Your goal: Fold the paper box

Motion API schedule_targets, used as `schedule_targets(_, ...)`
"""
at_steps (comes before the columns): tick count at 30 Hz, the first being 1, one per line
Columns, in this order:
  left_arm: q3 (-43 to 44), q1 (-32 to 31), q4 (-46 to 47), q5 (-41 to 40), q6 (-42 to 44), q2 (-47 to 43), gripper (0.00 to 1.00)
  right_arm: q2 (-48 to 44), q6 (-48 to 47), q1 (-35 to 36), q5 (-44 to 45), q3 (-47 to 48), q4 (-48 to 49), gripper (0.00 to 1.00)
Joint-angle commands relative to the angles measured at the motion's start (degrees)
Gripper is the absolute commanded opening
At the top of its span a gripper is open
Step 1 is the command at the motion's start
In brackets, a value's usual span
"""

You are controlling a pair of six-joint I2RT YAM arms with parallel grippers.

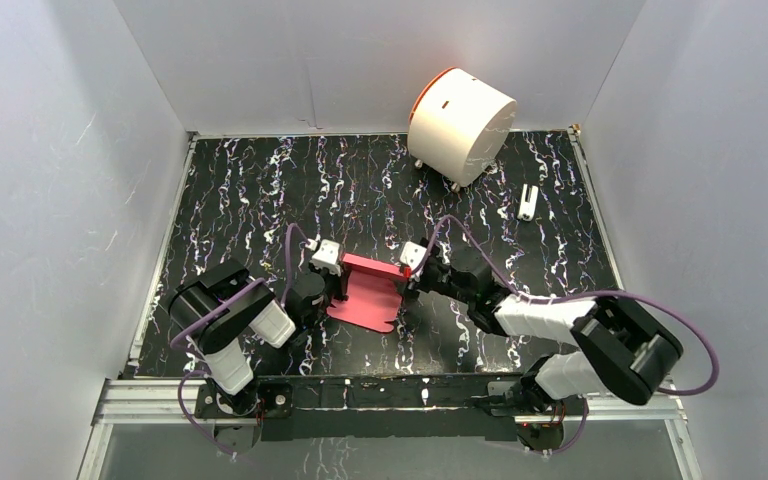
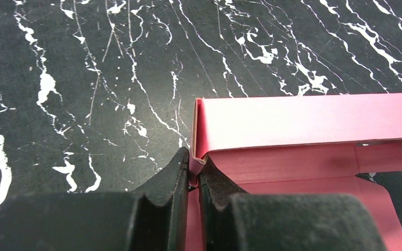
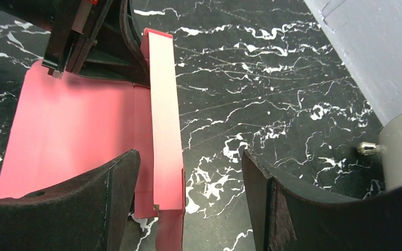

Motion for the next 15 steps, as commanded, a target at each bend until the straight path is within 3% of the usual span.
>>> schedule_targets(1, 1.7, 0.5, 0.6, 3.6, 1.0, 0.4, 0.0, 4.4, 0.4, -0.3, 1.2, 0.1, 10.0, 0.79)
schedule_targets(15, 2.6, 0.8, 0.3, 5.3, 1.2, 1.3, 0.0, 12.5, 2.2, -0.3, -1.3, -1.1, 19.7, 0.6)
